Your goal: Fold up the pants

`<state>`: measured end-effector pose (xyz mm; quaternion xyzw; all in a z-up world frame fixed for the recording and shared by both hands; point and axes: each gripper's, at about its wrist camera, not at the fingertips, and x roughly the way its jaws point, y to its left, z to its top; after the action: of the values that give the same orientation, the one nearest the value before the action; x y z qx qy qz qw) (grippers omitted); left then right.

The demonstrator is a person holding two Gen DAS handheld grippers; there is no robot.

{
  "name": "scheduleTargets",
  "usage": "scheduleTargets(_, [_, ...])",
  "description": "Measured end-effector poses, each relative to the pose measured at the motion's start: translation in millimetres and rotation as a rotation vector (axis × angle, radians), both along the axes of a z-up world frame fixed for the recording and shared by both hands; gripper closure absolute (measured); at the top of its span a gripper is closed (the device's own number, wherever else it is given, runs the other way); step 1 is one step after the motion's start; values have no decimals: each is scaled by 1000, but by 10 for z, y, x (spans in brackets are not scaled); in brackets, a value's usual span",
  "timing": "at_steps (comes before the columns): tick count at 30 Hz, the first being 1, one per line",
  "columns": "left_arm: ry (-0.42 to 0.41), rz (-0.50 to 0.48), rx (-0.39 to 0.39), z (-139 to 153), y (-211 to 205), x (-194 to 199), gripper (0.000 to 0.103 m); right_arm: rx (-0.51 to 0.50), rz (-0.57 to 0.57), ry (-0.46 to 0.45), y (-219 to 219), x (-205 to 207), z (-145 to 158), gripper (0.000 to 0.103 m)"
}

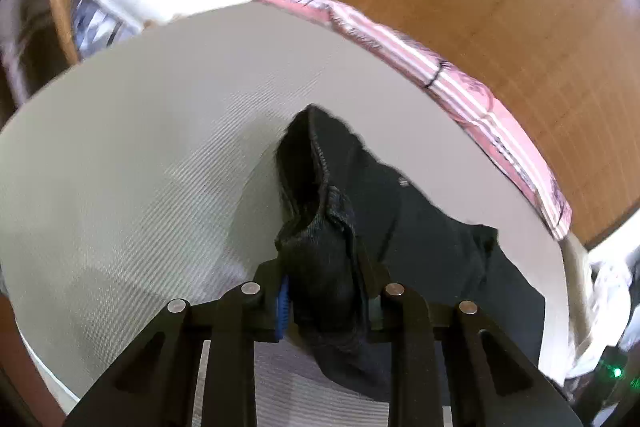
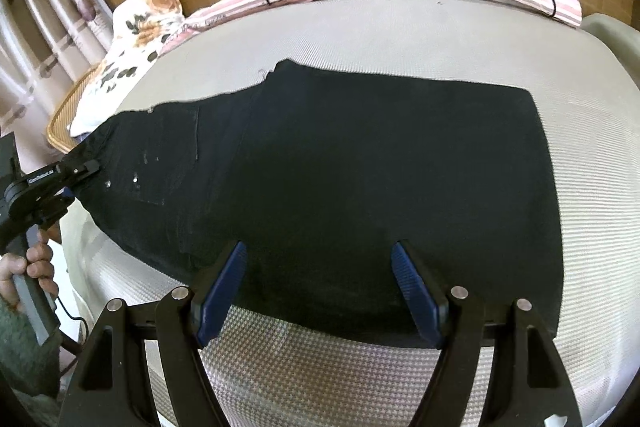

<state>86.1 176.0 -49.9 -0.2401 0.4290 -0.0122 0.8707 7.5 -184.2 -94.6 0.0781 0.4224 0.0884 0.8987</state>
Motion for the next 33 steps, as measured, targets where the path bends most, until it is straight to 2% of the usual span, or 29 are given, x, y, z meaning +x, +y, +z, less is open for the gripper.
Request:
scheduleTargets(2, [-34, -40, 19, 159, -112, 5, 77, 13, -14, -9, -48, -3, 35, 30])
scheduleTargets(7, [-105, -129, 7, 506, -411, 58, 78, 60, -54, -24, -222, -17, 121, 30])
scheduleTargets(11, [-146, -227, 0, 739, -819, 132, 78, 73, -83, -48, -382, -60, 218, 30])
scheduleTargets(16, [-164, -364, 2, 872, -1485, 231, 78, 94, -128, -71, -618, -129, 304, 30])
scheduleTargets(20, [-172, -481, -4, 892, -2012, 246, 78, 102, -175, -83, -848, -189, 345, 30])
scheduleTargets(25, [-178, -629, -54, 882, -2646, 250, 78, 118, -243, -80, -1178, -255, 344, 30])
scheduleTargets(30, [-86, -721, -77, 566, -3187, 312, 78, 132, -303, -63, -1474, -289, 295, 30])
scheduleTargets(33, [-37, -767, -43, 313, -3399, 281, 78, 147, -318, -47, -1606, -270, 248, 30])
